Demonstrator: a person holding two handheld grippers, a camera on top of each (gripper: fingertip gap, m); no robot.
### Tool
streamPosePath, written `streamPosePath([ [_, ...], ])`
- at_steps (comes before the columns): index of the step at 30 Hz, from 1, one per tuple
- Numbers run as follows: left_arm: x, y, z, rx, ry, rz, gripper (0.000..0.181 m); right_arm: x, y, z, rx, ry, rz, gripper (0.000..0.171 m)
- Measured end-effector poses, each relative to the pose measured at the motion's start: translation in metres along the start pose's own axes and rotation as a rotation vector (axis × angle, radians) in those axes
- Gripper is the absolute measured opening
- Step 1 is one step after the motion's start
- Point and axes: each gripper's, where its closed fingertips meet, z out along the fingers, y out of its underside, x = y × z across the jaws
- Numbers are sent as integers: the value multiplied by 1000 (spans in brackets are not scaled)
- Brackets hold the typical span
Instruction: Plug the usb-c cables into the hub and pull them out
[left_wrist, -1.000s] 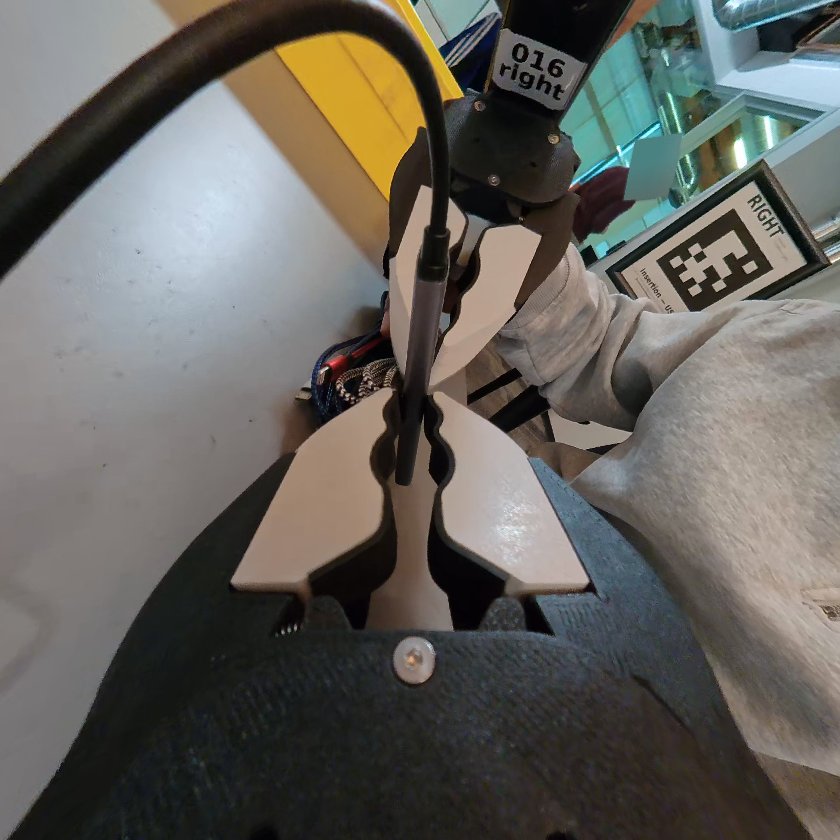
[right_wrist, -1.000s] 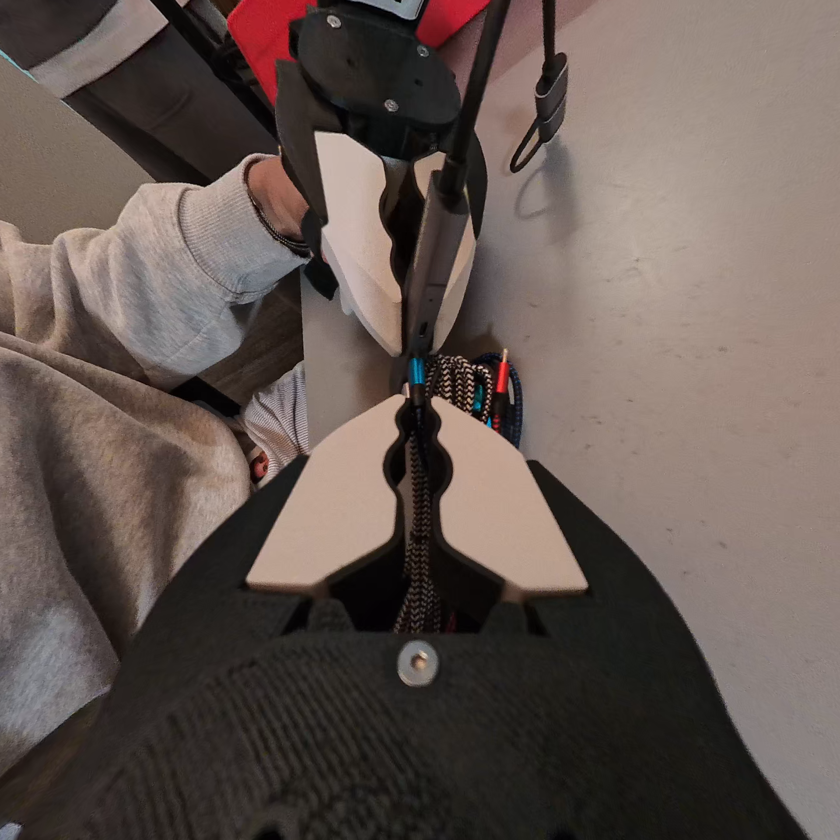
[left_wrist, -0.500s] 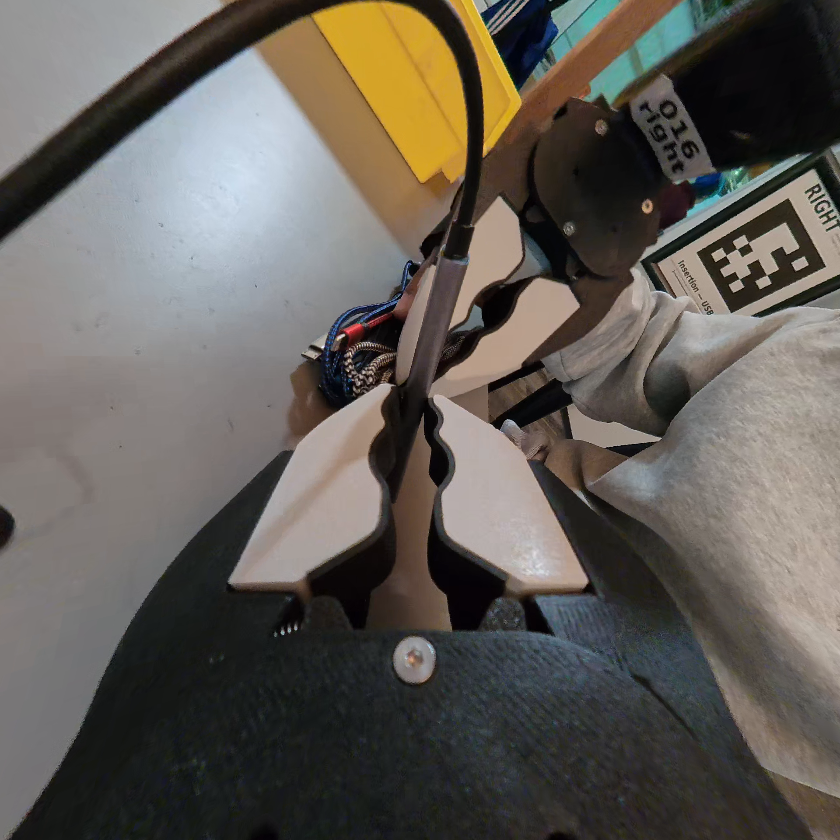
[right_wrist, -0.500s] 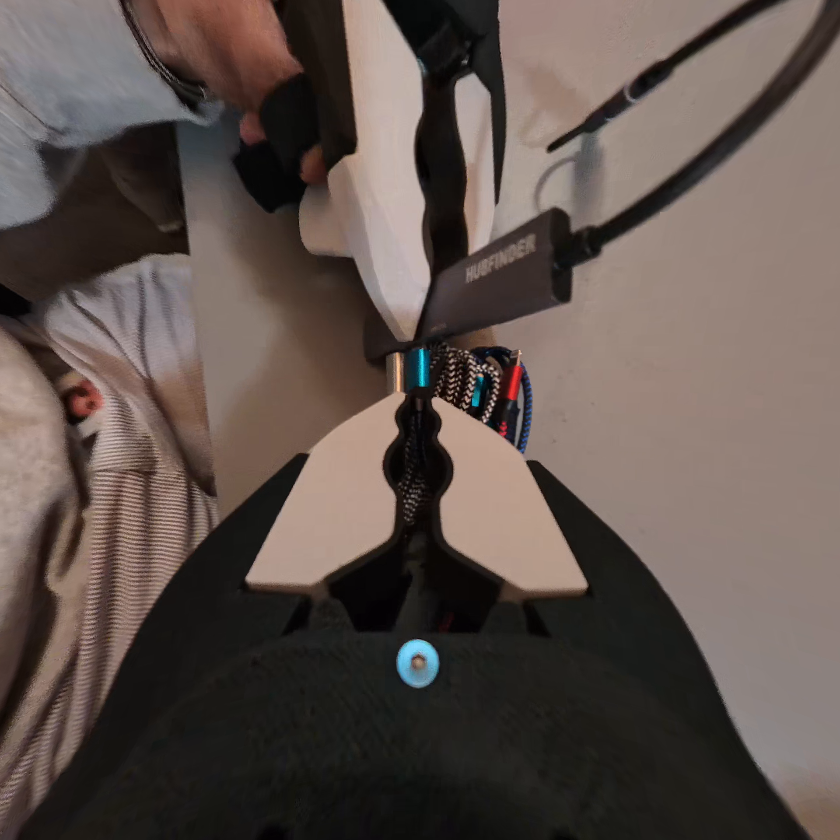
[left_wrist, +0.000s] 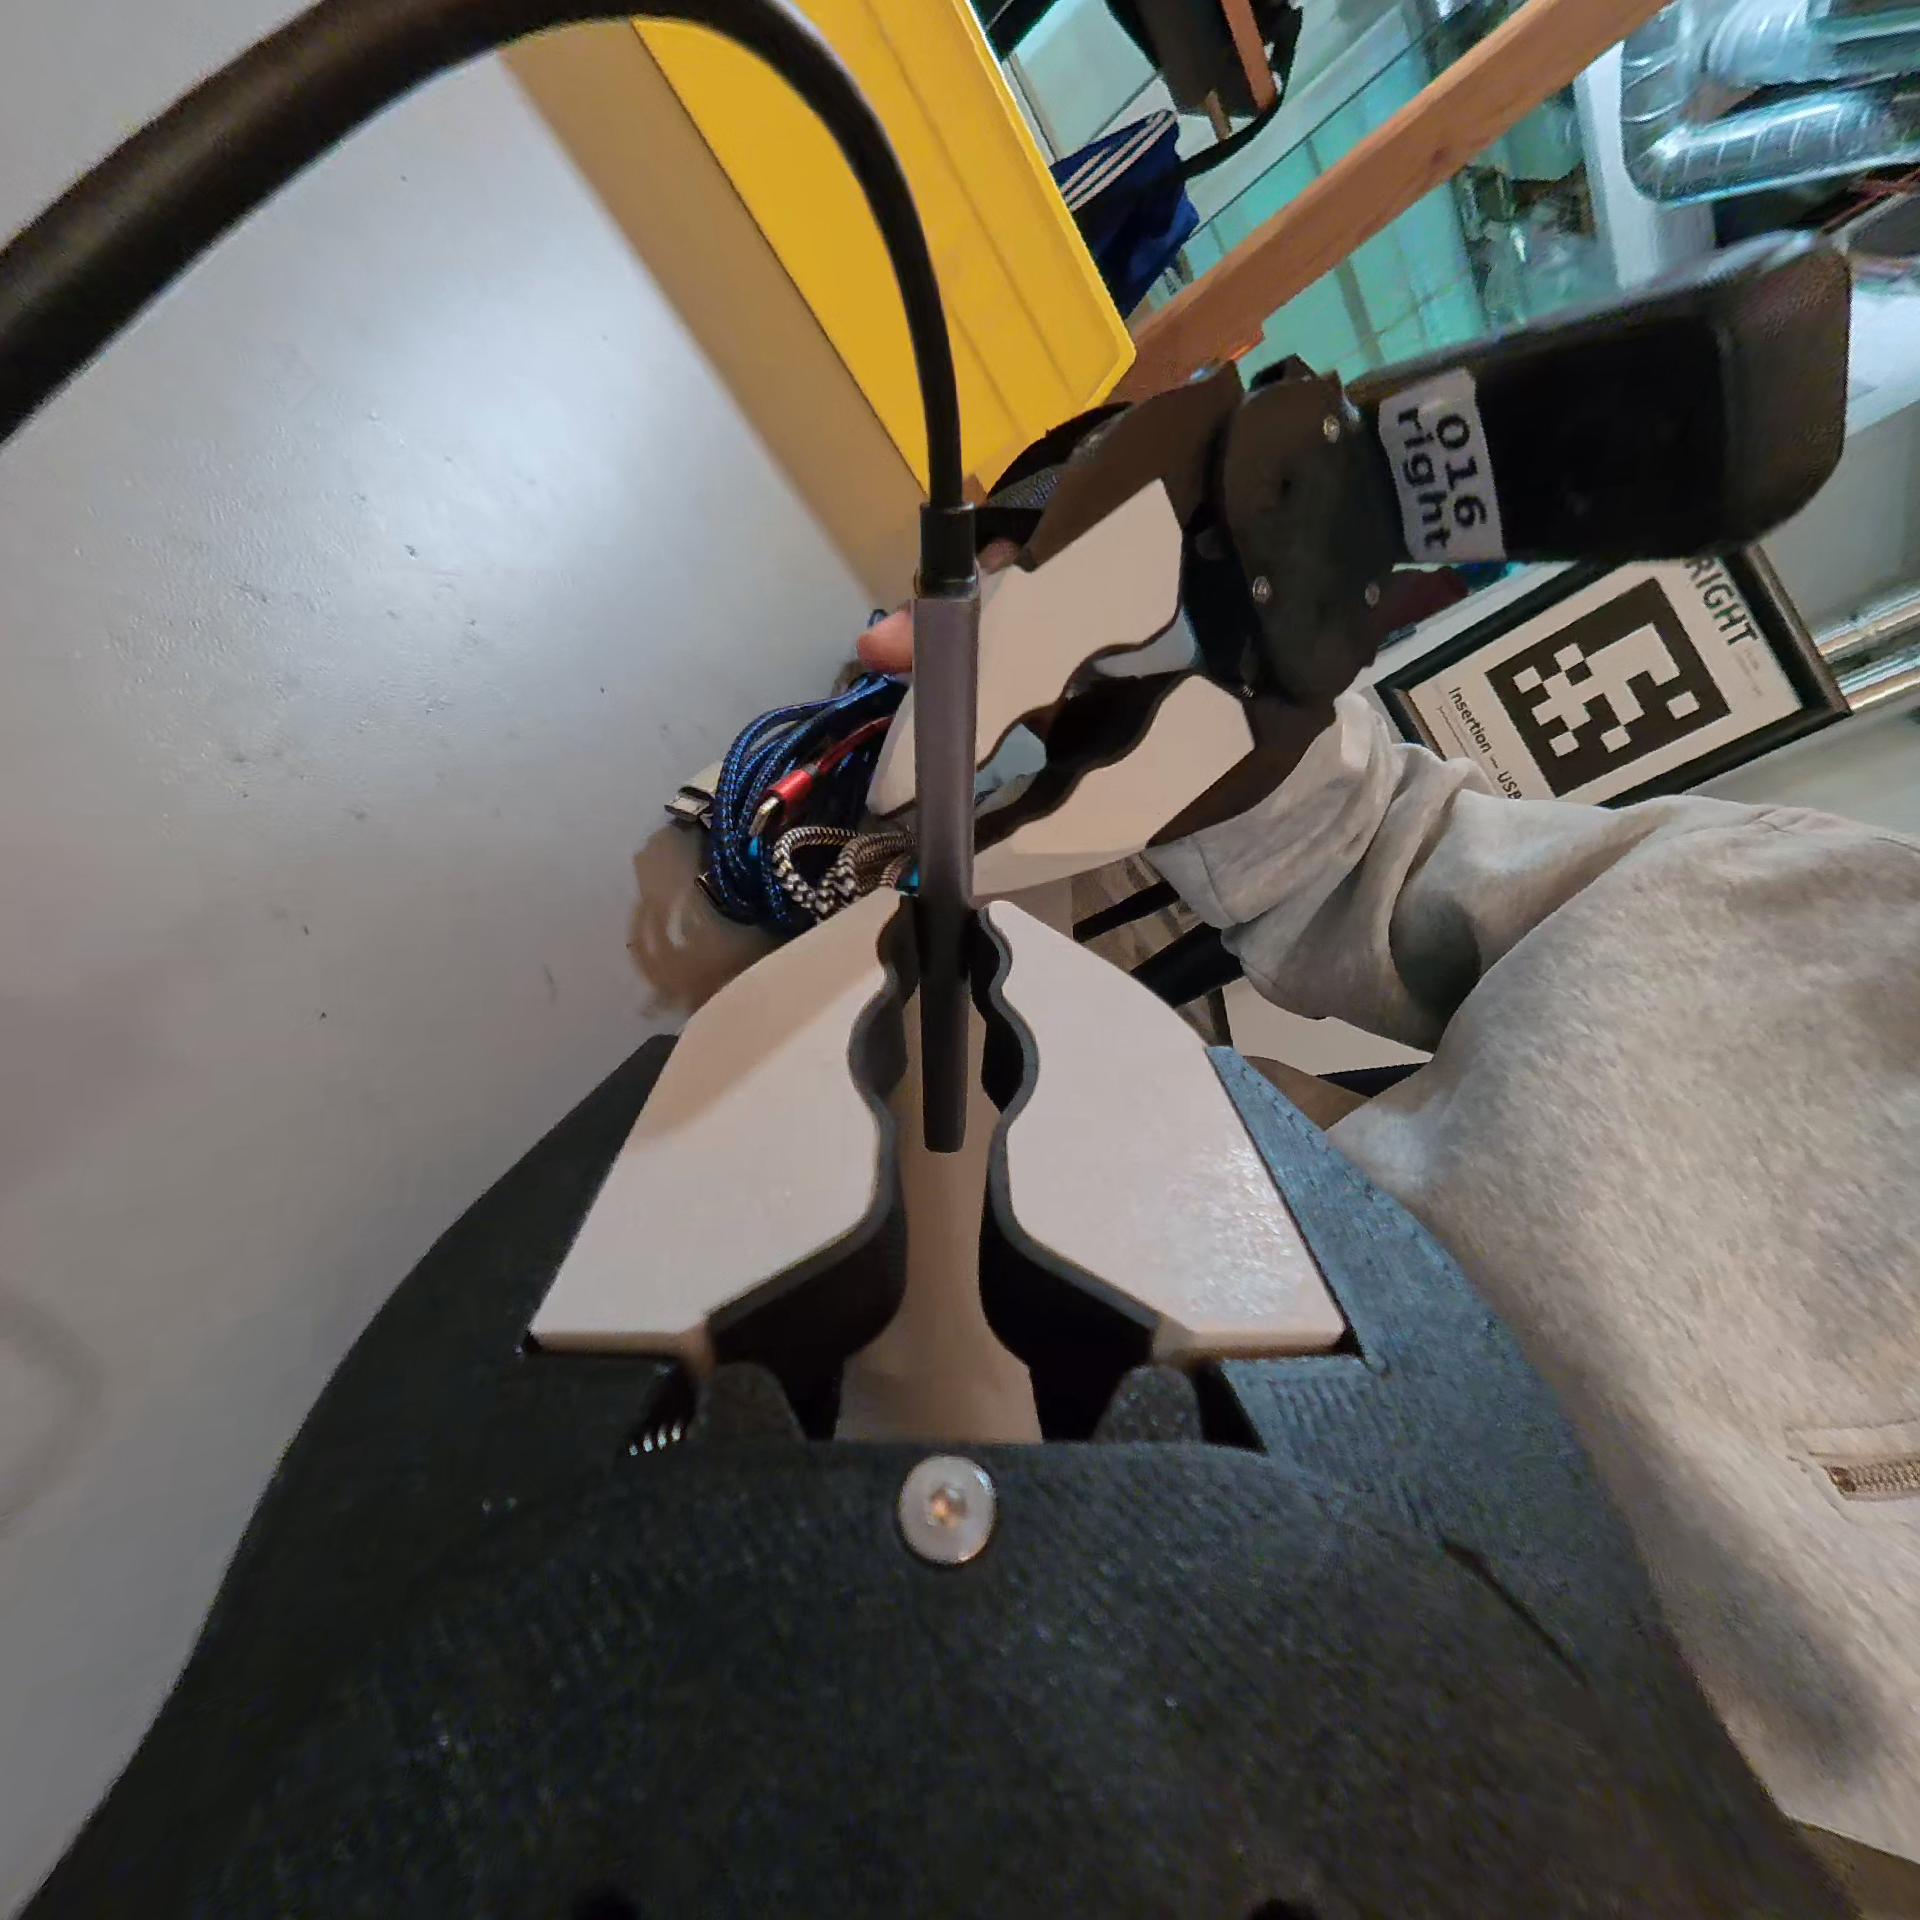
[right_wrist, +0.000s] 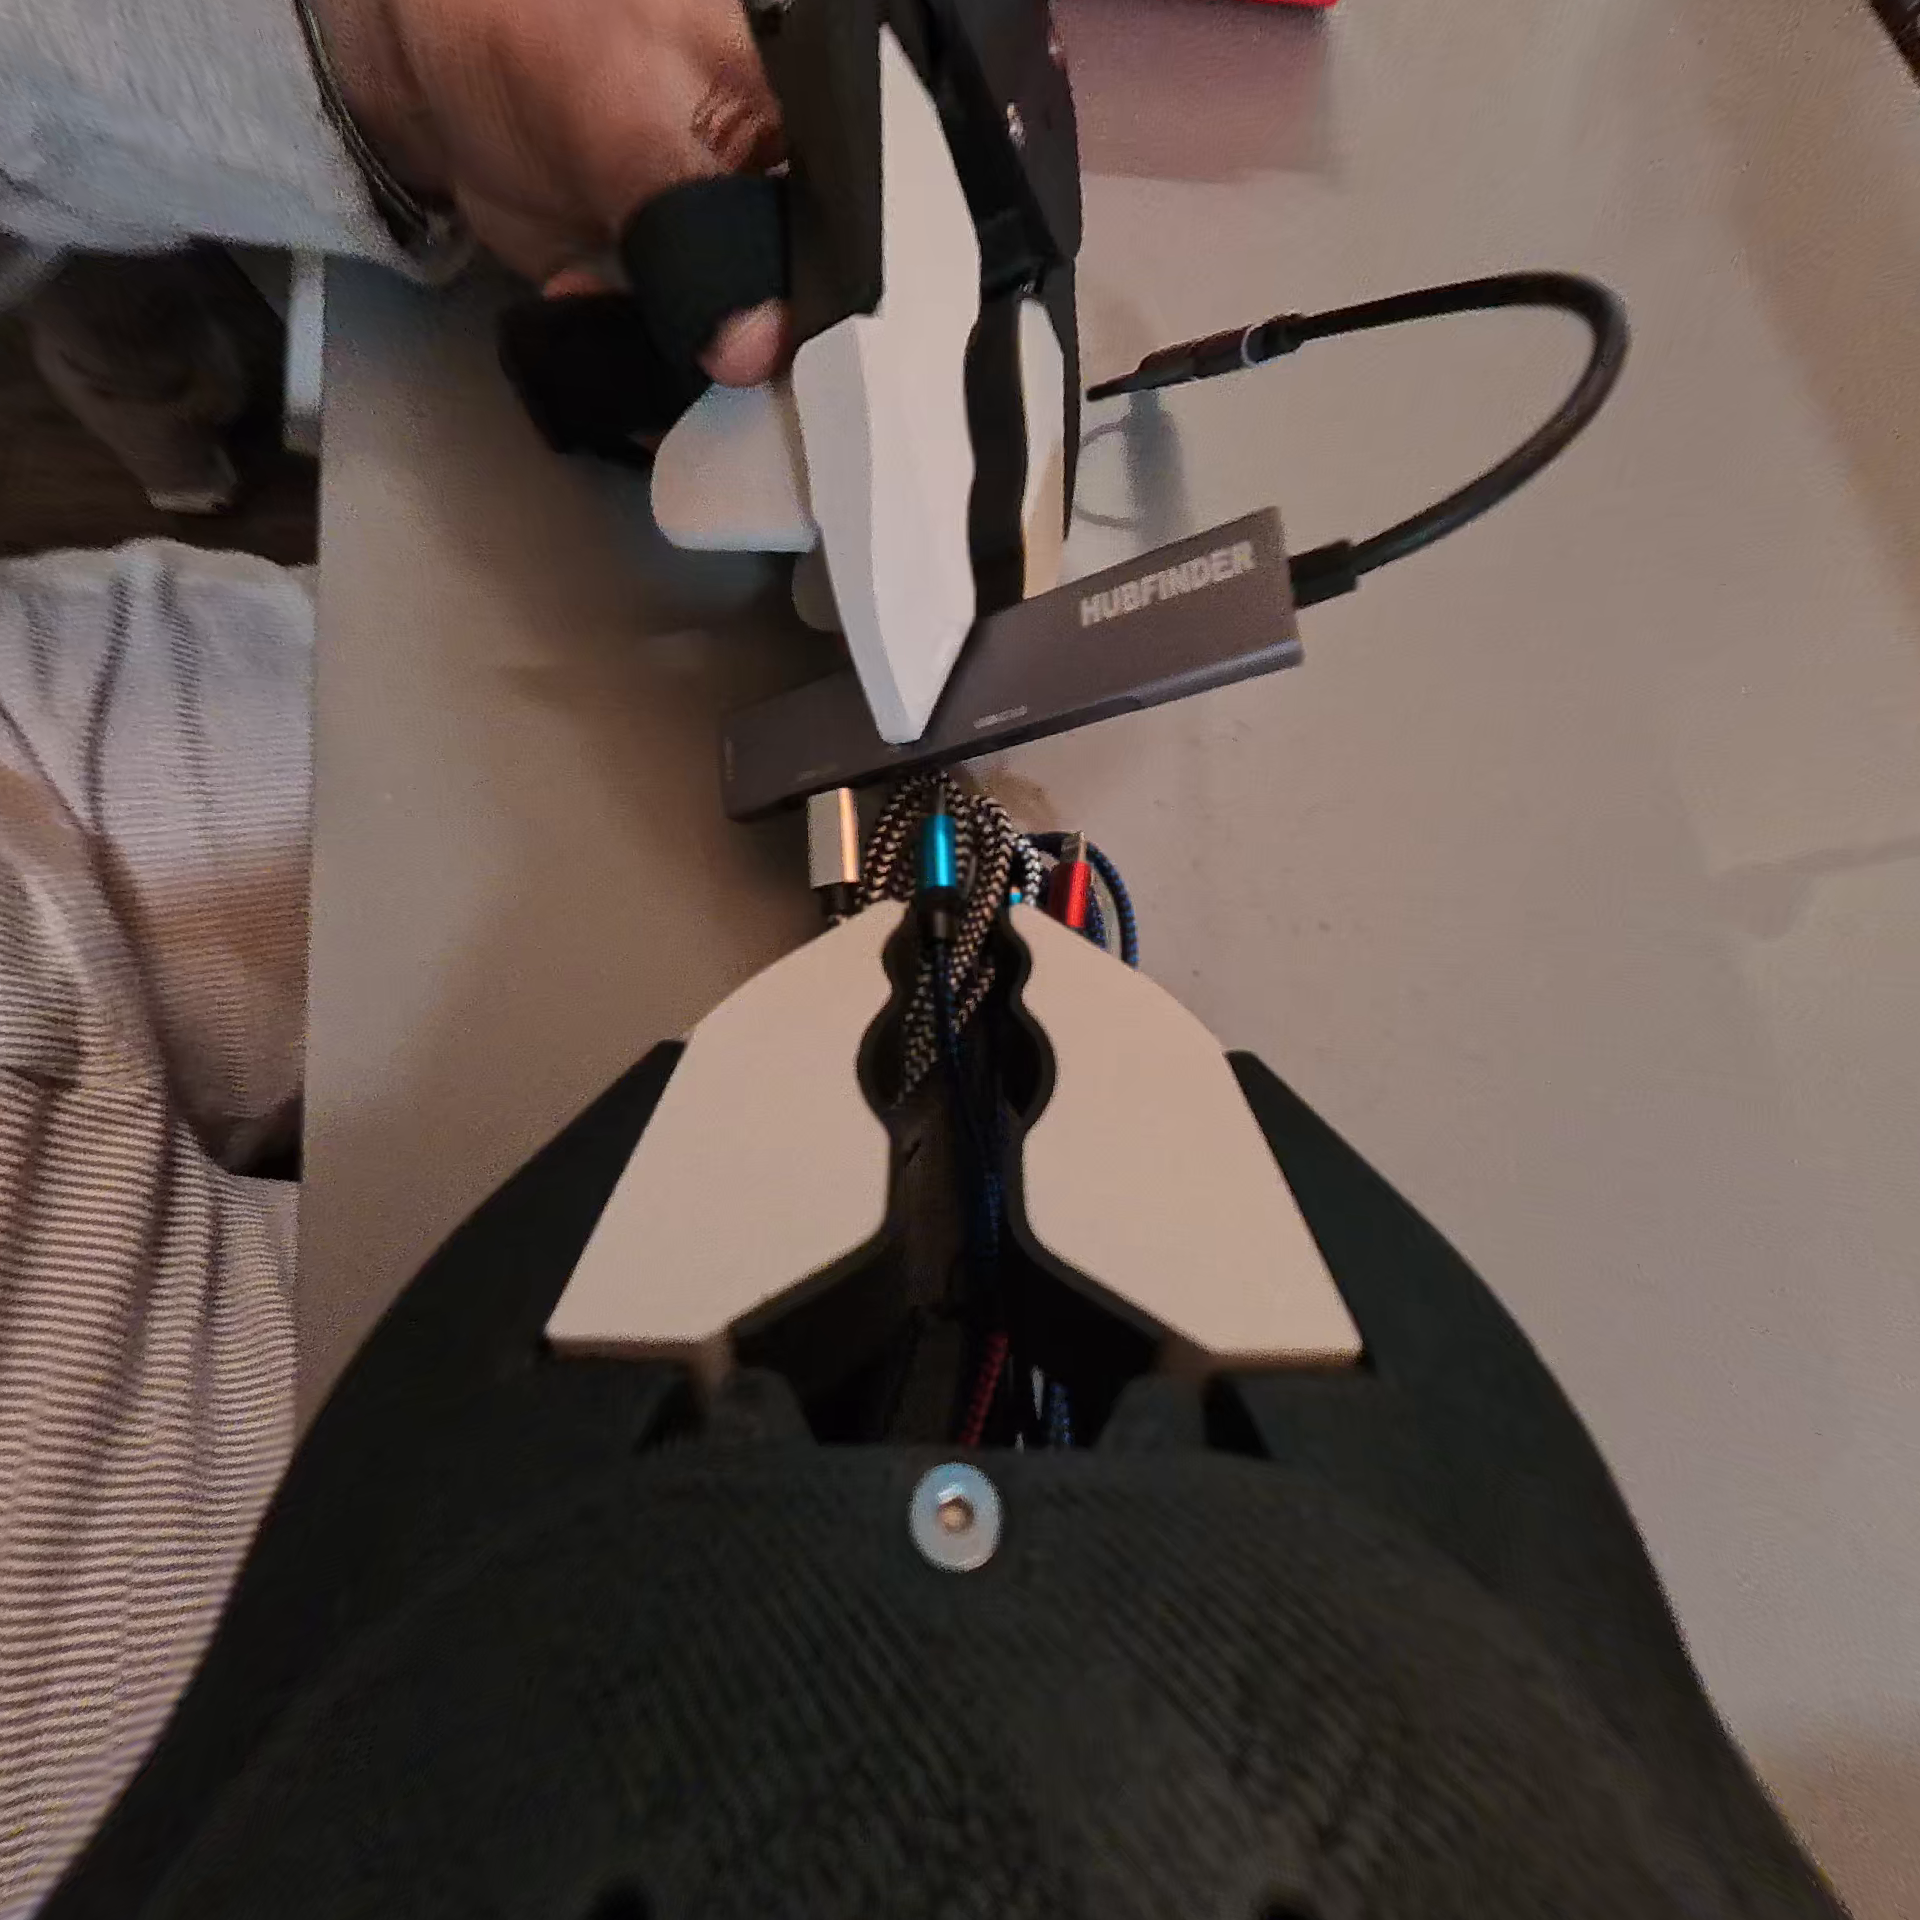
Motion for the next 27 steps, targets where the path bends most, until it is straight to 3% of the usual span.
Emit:
streamPosePath([
  [2,0,0,0,-1,-4,0,8,-1,0,3,-8,29,-52,6],
  [8,-1,1,0,-5,-4,-5,8,-3,-1,3,-3,10,-36,6],
  [11,1,-1,-1,7,10,-1,8,-2,-6,-2,48,-43,50,5],
  [18,9,-2,-3,23,59,29,8,-17,-14,-12,101,-349,422,5],
  [27,20,-6,-6,61,121,69,7,-19,-21,-11,152,-418,503,5],
])
